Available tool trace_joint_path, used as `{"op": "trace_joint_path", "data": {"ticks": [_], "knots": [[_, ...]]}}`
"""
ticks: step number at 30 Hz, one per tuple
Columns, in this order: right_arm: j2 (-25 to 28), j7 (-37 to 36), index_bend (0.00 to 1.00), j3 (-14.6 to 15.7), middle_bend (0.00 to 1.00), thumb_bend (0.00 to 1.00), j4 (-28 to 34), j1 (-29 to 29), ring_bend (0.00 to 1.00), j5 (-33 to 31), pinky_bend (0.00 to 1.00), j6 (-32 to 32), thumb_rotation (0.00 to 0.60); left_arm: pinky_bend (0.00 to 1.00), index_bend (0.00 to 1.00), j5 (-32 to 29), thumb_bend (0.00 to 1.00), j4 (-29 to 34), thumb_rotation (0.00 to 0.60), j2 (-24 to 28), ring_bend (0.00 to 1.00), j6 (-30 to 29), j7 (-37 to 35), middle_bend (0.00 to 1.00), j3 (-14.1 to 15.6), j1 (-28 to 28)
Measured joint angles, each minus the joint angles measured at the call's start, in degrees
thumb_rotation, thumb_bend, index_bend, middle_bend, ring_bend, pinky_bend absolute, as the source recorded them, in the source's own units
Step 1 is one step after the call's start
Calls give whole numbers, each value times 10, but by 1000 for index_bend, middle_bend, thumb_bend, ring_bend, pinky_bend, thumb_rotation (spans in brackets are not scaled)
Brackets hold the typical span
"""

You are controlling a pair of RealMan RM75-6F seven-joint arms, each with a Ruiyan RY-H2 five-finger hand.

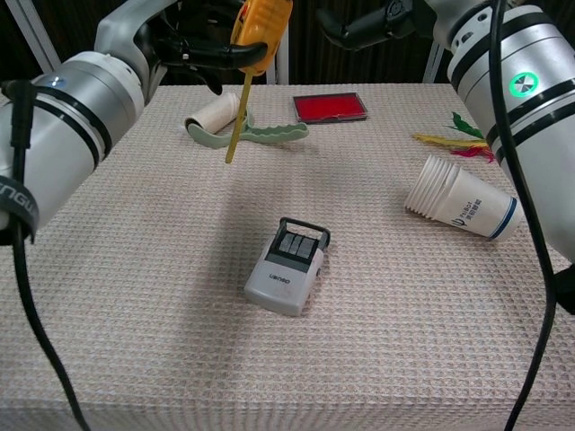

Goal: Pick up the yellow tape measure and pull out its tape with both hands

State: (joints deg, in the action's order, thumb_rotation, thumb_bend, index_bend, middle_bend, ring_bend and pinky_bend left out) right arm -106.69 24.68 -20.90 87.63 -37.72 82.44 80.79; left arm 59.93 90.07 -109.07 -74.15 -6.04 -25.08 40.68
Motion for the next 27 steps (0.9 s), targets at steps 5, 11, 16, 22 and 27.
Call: {"op": "trace_joint_path", "data": {"ticks": [5, 11, 16, 22, 27], "knots": [[-22, 4, 414, -2, 97, 325, -24, -11, 0, -8, 0, -3, 600, 622, 621, 28, 380, -38, 600, -18, 544, -9, 4, 600, 13, 1], [-30, 2, 427, -6, 102, 328, -34, -18, 0, -10, 0, 1, 600, 622, 625, 59, 380, -67, 600, -32, 545, -20, 12, 603, 22, 3], [-35, 2, 455, -6, 106, 348, -40, -21, 0, -13, 0, 2, 600, 622, 627, 70, 382, -74, 600, -38, 545, -19, 14, 605, 25, 3], [-39, -4, 466, -4, 110, 357, -49, -22, 0, -17, 0, 0, 600, 622, 628, 78, 385, -74, 600, -41, 545, -13, 15, 605, 26, 2], [-43, -11, 466, -1, 110, 356, -59, -24, 0, -17, 0, 1, 600, 621, 629, 76, 388, -72, 600, -41, 545, -8, 19, 605, 22, 0]]}}
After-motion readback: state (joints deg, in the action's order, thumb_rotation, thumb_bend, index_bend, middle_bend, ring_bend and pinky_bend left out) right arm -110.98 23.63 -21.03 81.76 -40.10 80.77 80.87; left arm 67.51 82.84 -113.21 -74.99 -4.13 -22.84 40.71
